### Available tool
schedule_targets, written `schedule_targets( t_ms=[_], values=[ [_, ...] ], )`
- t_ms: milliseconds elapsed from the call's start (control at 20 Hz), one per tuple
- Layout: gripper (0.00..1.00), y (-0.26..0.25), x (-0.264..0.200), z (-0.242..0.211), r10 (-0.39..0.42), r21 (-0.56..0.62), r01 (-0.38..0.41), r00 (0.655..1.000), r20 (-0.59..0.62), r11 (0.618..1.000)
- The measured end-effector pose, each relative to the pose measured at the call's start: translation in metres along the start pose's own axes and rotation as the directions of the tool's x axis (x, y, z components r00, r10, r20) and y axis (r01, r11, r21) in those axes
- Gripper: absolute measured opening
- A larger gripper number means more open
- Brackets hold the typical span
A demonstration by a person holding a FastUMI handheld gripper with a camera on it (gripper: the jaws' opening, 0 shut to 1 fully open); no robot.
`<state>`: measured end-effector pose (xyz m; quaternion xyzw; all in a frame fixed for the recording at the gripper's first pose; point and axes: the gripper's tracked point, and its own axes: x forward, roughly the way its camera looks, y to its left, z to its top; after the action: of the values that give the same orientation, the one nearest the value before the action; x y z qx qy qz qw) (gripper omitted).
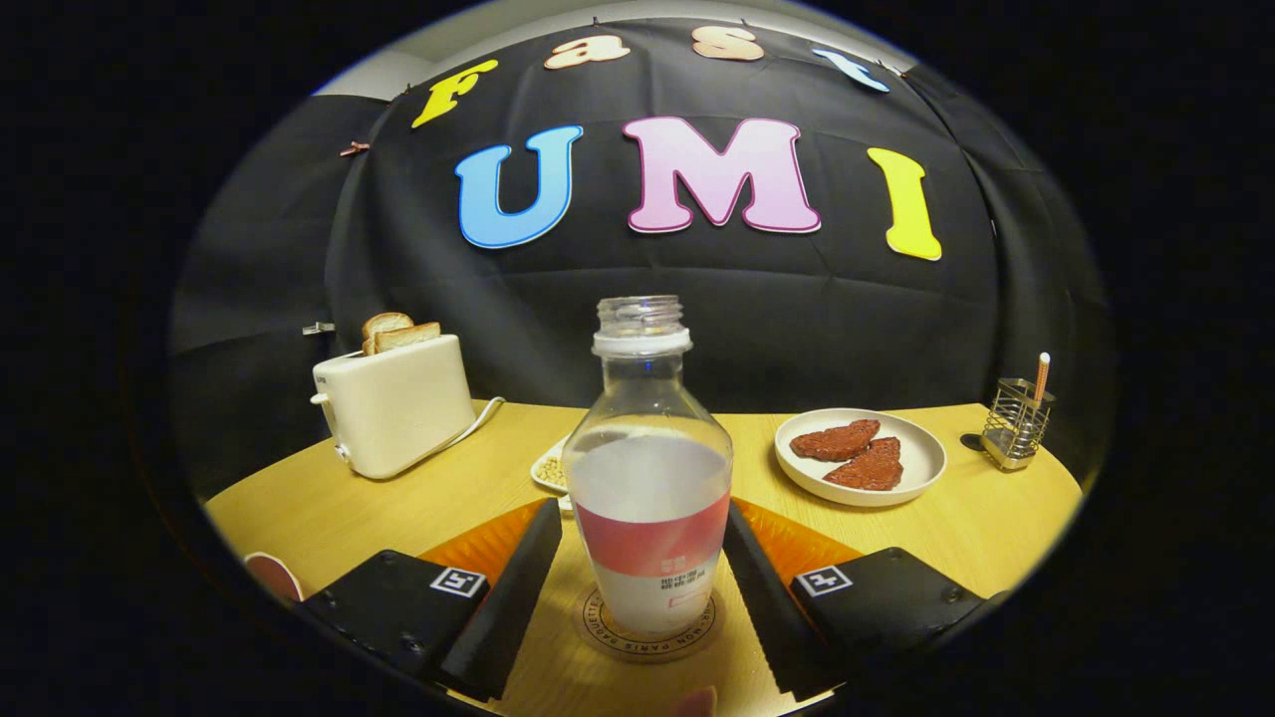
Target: Take the bottle from table, then pour the juice into the cup, finally place the bottle on the coaster
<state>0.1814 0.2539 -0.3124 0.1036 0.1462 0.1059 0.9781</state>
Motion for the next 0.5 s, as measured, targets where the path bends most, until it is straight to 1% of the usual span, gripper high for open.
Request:
schedule_targets(
  t_ms=[250, 500],
  values=[
    [0.97, -0.001, -0.009, 0.006, -0.002, -0.014, 0.002, 1.000, -0.002, 1.000],
    [0.97, -0.007, -0.036, 0.014, -0.015, -0.009, 0.015, 1.000, -0.017, 1.000]
  ],
)
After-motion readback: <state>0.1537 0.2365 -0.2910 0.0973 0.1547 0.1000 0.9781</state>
